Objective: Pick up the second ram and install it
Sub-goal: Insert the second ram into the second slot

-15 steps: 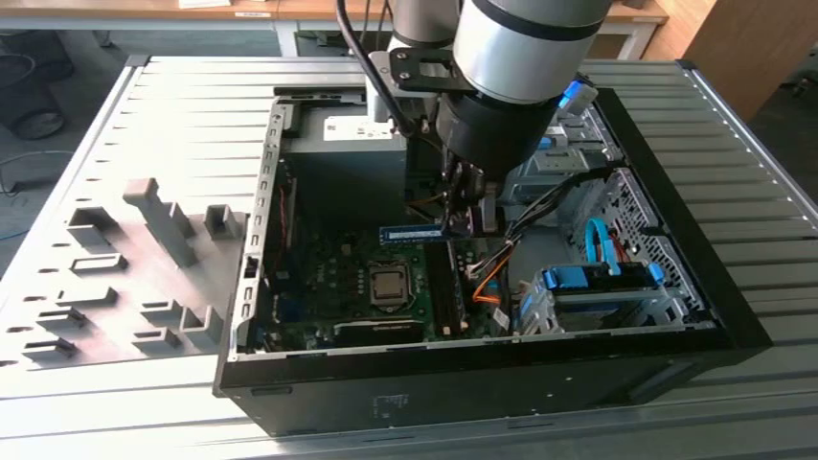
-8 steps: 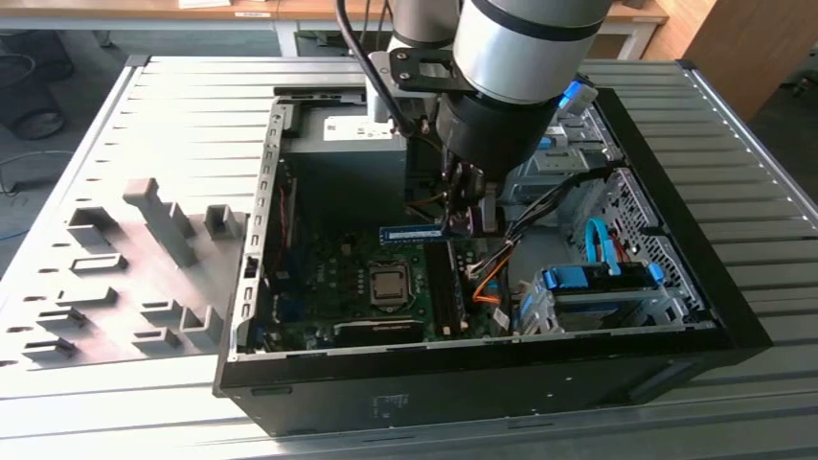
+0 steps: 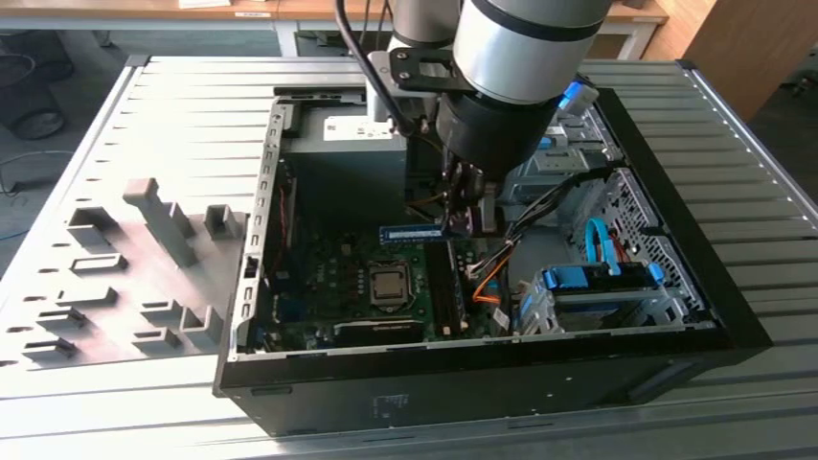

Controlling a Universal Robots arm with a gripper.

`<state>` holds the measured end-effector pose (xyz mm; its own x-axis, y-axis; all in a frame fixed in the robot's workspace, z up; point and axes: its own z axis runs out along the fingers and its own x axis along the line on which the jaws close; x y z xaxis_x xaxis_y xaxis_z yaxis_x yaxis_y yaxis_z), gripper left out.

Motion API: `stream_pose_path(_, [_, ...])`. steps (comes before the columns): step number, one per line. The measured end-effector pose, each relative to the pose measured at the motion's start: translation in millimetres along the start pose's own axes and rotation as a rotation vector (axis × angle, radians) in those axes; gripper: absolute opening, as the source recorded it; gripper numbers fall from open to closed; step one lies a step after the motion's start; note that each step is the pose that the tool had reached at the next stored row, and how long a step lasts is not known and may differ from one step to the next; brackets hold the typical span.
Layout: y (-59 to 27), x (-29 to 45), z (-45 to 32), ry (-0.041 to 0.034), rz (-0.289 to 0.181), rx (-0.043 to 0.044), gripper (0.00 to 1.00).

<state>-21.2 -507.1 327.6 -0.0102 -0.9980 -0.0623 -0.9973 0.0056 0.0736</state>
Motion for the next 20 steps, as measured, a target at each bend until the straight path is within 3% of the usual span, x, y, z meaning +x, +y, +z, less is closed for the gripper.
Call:
stream_pose_path(10, [0.0,0.0,0.3,-0.0104,0.142,0.0088,0.14])
stream_pose_path(20, [0.0,0.0,0.3,-0.015,0.204,0.0127,0.14])
